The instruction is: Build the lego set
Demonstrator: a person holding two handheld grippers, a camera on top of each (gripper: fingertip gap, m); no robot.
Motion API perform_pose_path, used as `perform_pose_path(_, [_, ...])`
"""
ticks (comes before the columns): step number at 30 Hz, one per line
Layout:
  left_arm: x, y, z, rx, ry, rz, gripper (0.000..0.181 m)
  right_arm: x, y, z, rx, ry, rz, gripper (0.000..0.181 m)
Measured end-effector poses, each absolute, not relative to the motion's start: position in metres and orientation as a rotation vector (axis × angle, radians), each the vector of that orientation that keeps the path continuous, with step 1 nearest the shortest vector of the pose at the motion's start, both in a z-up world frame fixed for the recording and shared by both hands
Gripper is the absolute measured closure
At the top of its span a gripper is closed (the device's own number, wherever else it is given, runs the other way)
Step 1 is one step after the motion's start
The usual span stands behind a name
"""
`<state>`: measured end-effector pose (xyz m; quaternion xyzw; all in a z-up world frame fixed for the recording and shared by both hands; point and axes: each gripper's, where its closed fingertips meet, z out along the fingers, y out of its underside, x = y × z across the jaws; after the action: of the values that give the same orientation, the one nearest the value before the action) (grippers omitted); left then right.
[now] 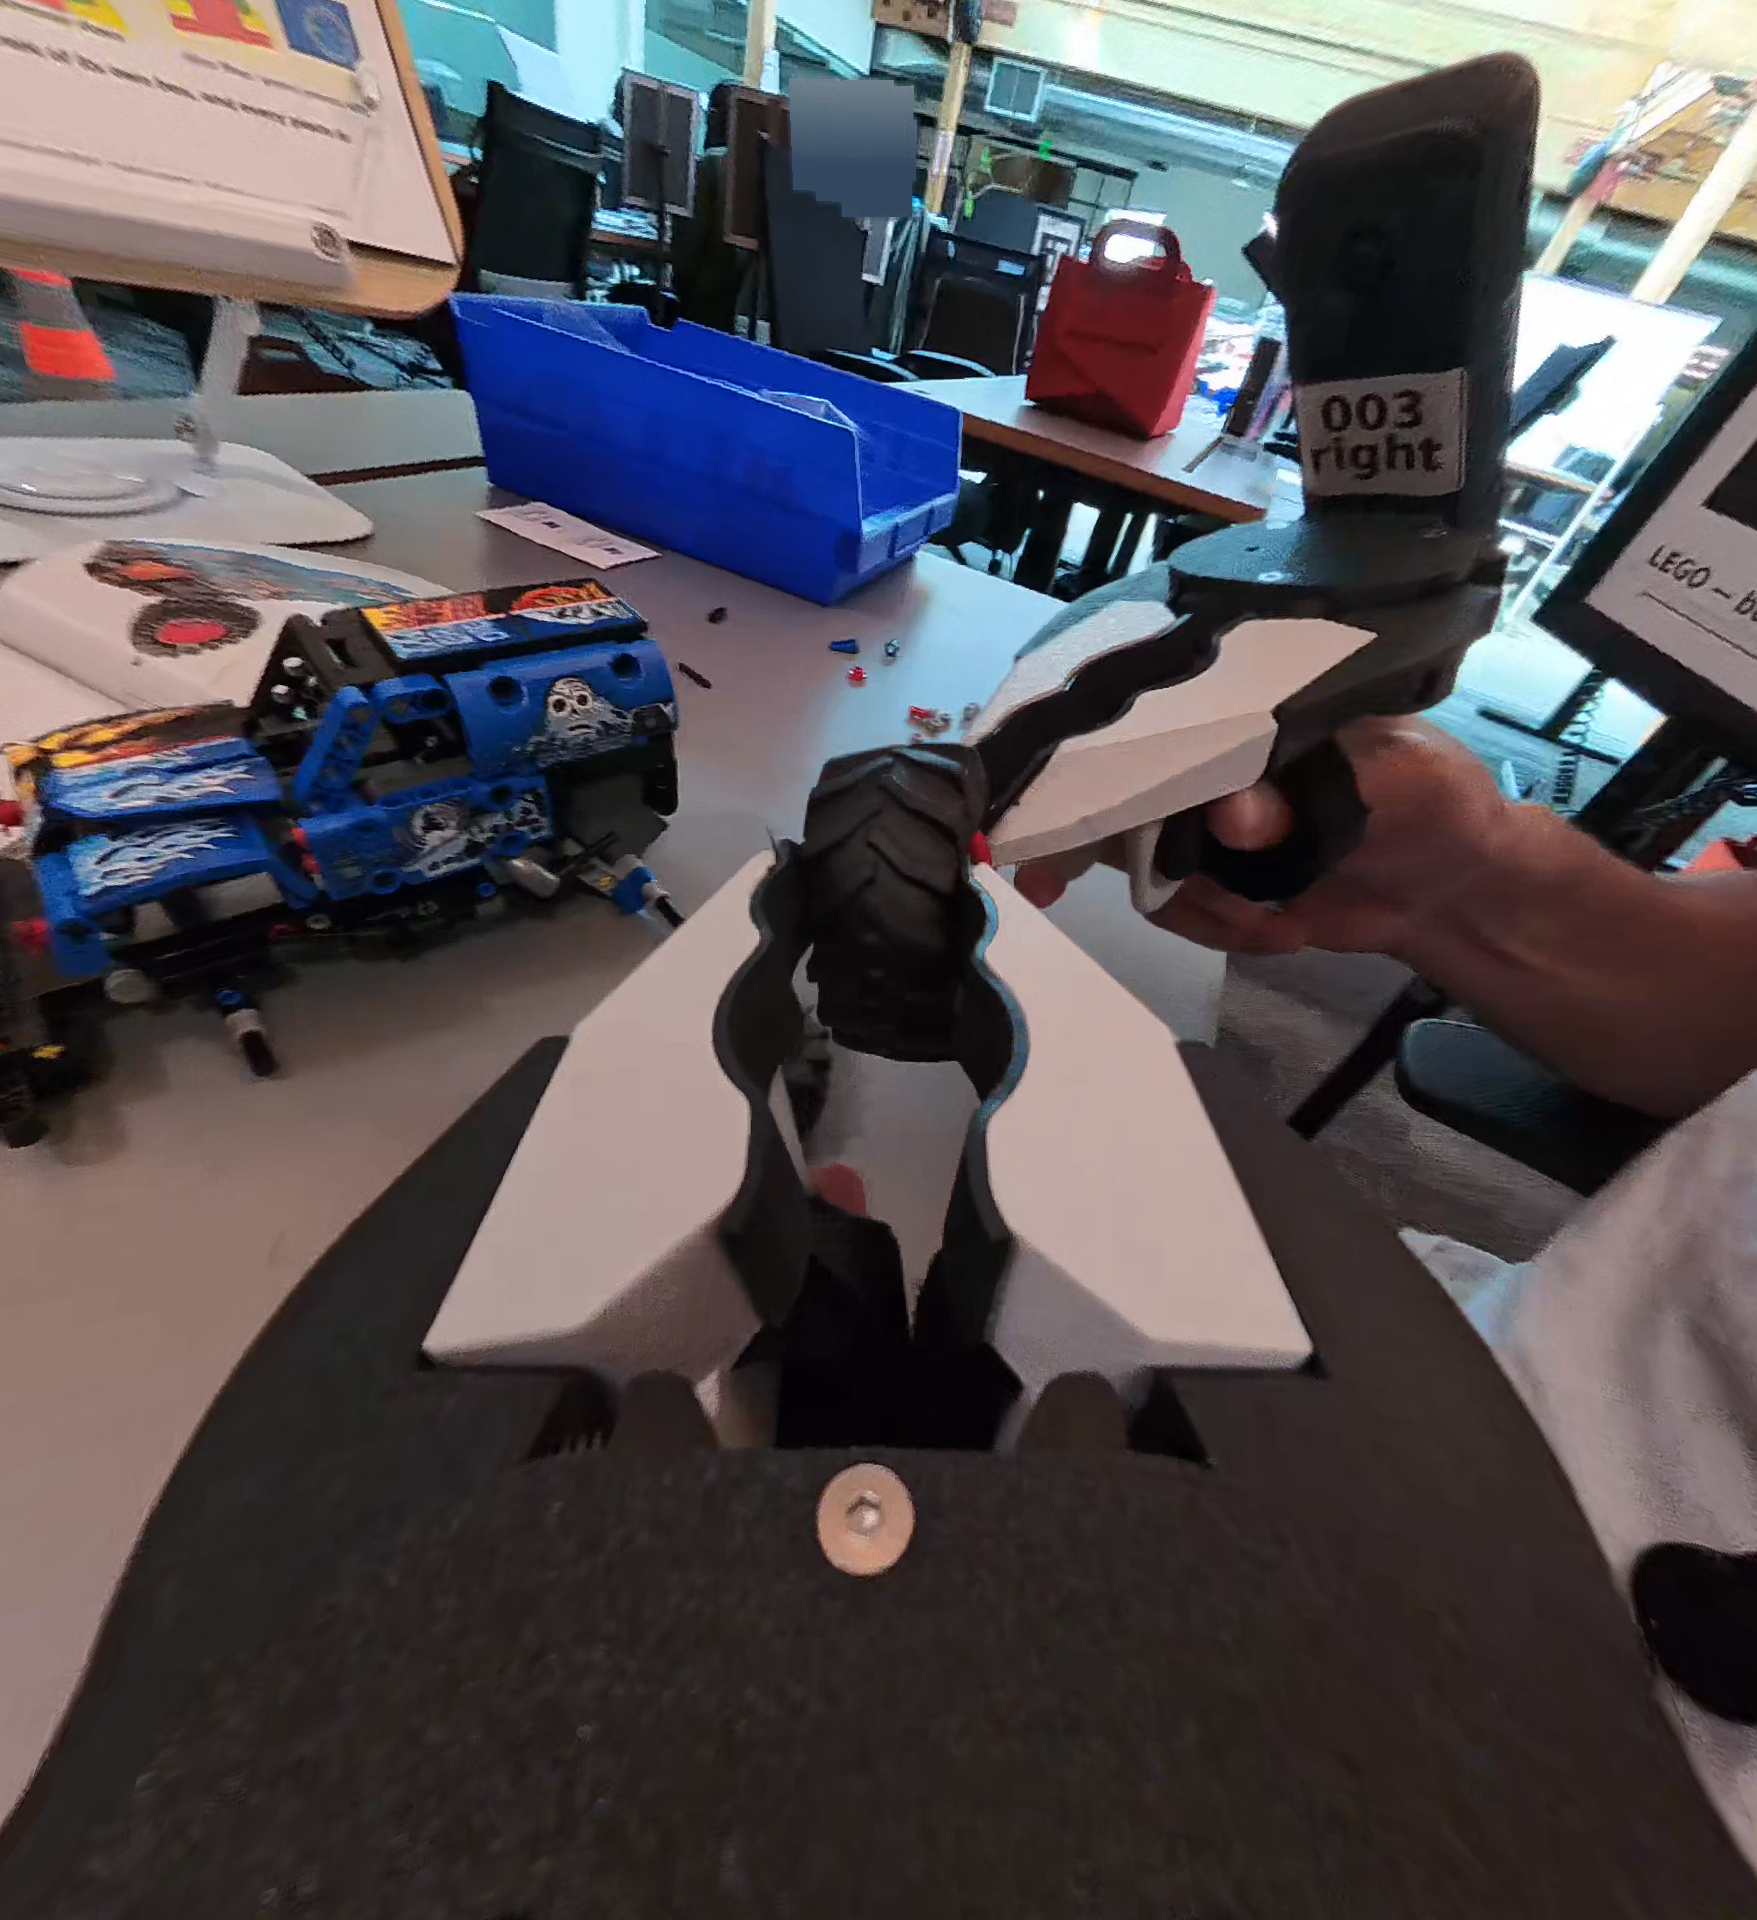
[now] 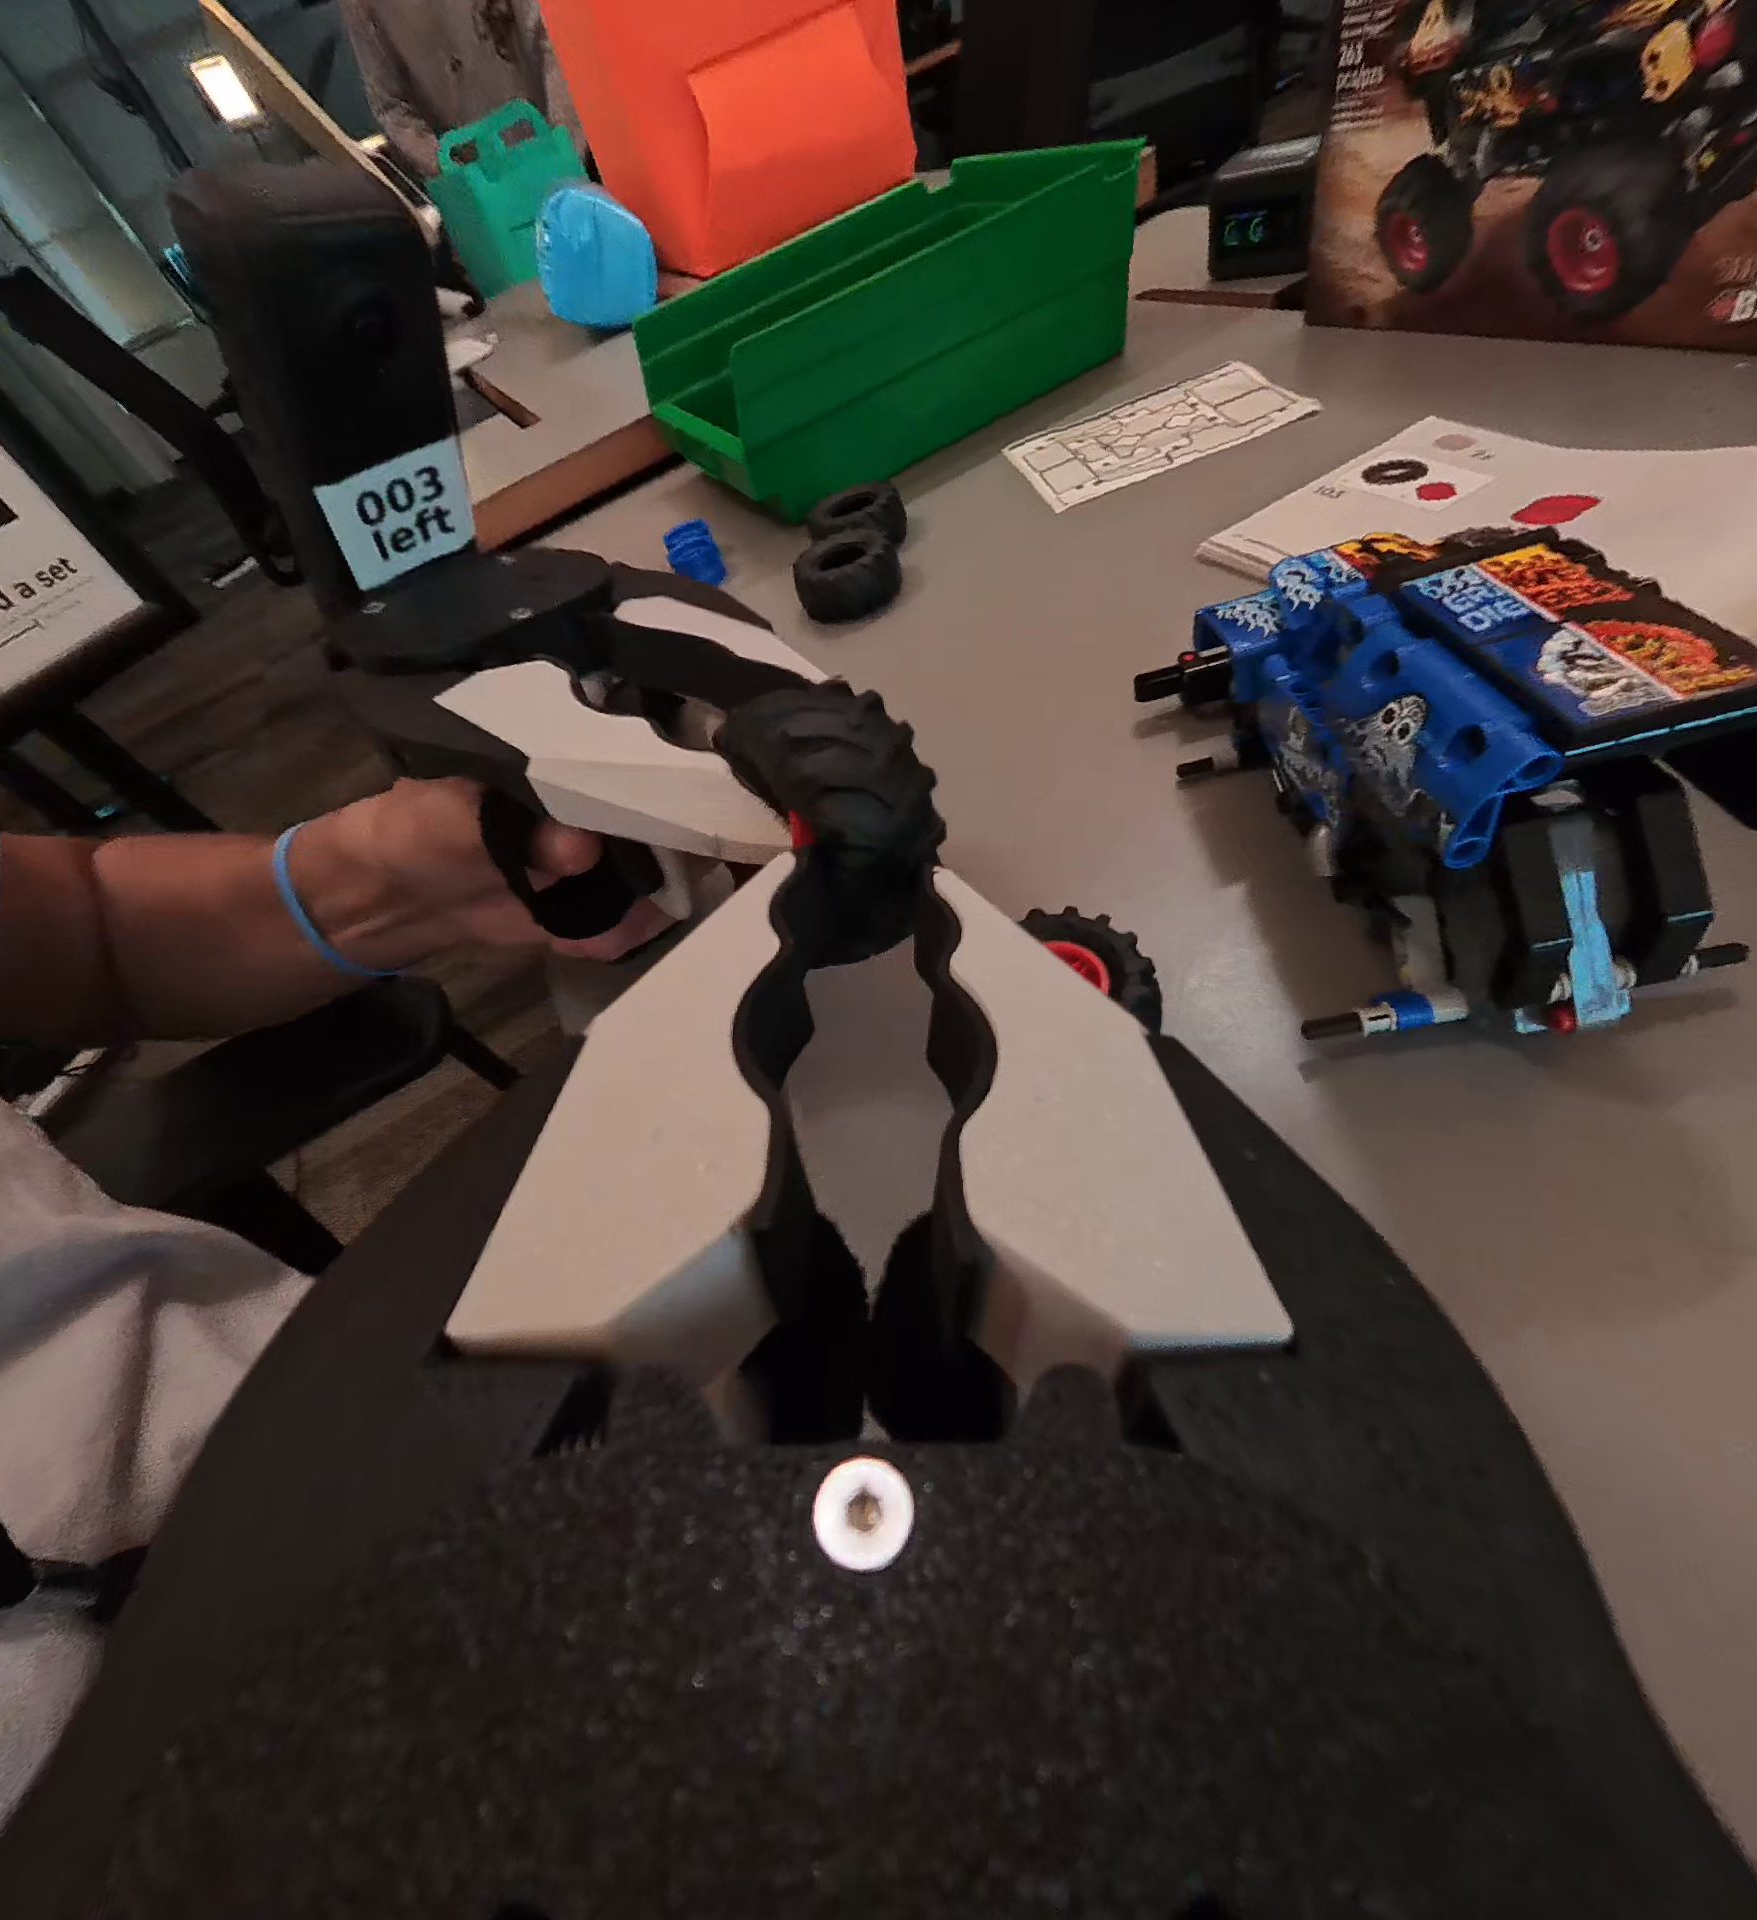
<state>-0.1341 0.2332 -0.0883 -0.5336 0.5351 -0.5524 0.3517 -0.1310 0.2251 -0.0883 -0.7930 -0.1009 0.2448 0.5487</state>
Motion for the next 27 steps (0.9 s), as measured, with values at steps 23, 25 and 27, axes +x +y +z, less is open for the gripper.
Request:
perform_pose_path(23, [-0.133,0.232,-0.08,-1.373,1.251,-1.474,0.157,-0.143,0.227,-0.084,-1.779,-0.276,0.775,0.156])
perform_pose_path(25, [-0.132,0.235,-0.081,-1.382,1.226,-1.411,0.157,-0.139,0.229,-0.085,-1.789,-0.254,0.73,0.157])
perform_pose_path(27, [-0.131,0.238,-0.083,-1.389,1.207,-1.34,0.157,-0.135,0.23,-0.087,-1.801,-0.244,0.642,0.158])
